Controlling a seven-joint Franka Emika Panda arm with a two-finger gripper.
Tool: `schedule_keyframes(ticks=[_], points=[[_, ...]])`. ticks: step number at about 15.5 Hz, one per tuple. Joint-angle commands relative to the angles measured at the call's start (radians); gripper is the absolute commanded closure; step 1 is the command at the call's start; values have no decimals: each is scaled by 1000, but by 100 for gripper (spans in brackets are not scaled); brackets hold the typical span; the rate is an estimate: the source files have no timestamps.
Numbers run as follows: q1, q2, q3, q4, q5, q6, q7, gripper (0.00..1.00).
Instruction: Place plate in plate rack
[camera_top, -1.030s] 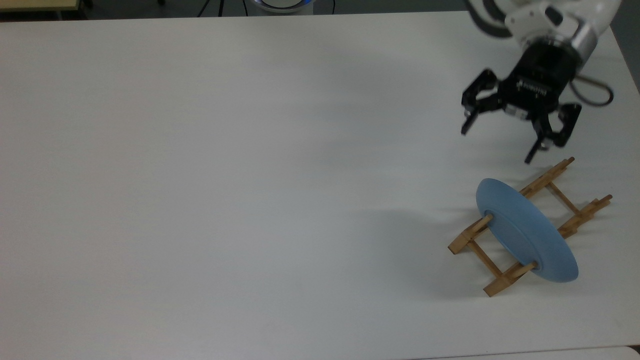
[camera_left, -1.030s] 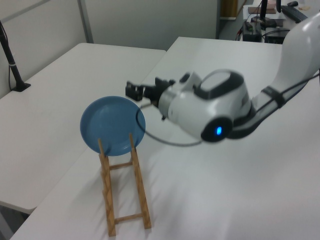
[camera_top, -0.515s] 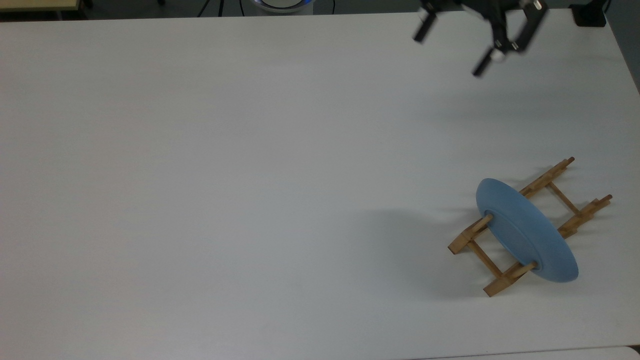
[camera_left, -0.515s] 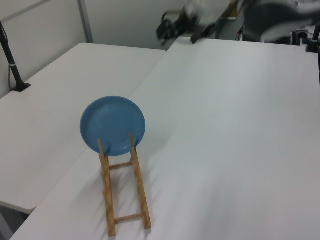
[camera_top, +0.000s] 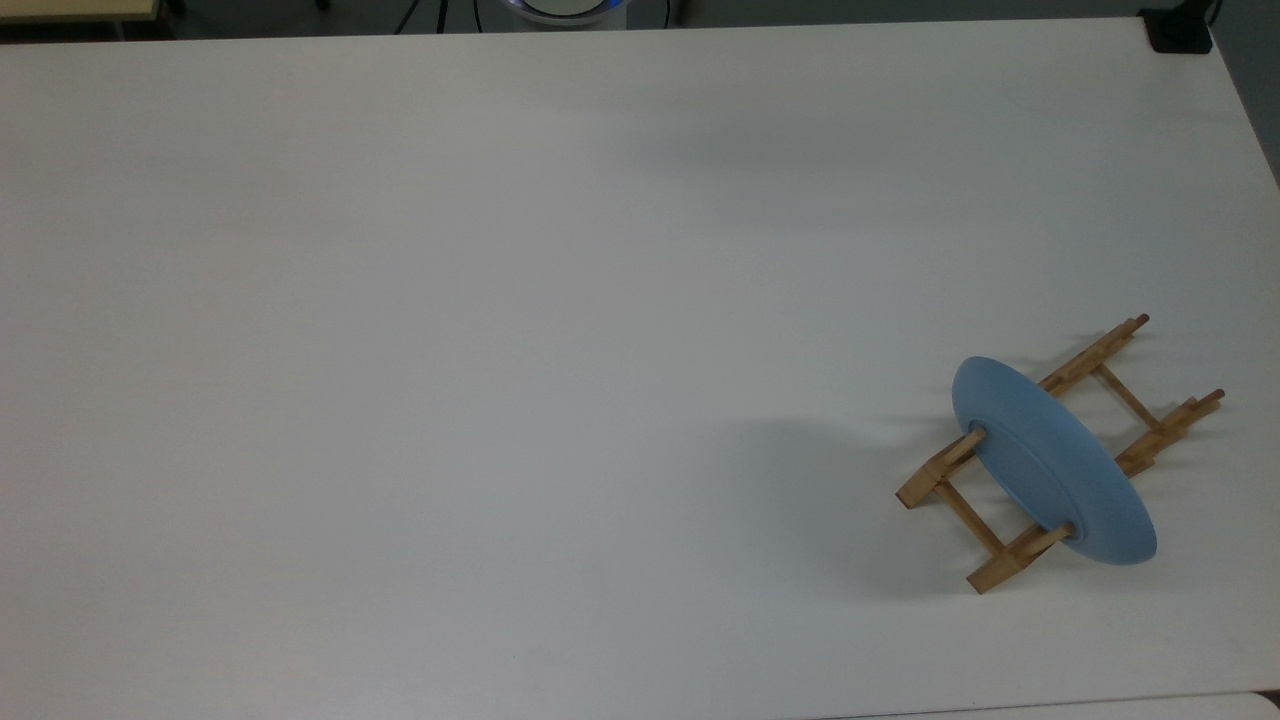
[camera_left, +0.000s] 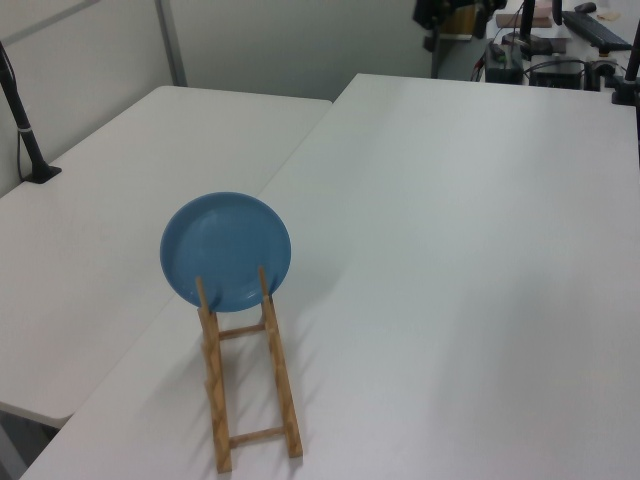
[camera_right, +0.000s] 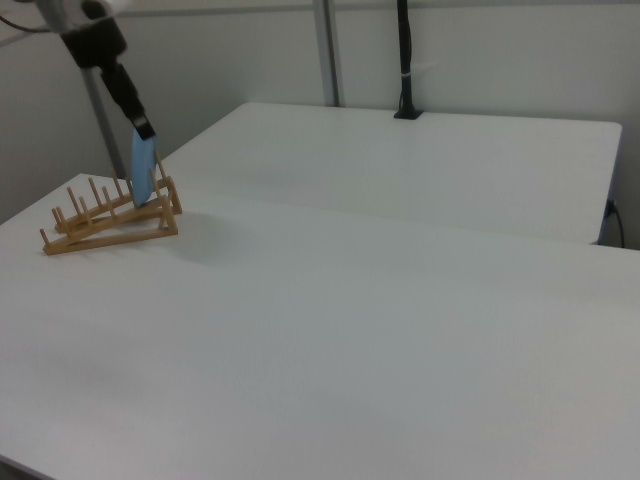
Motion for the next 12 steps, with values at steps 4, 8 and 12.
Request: schedule_keyframes(ticks=[4,8,12], points=[[-9,-130,-201,-187,285,6,-497,0],[-36,-123,-215,-186,293,14,-746,0],[-33,-113,-218,-181,282,17,-792,0]])
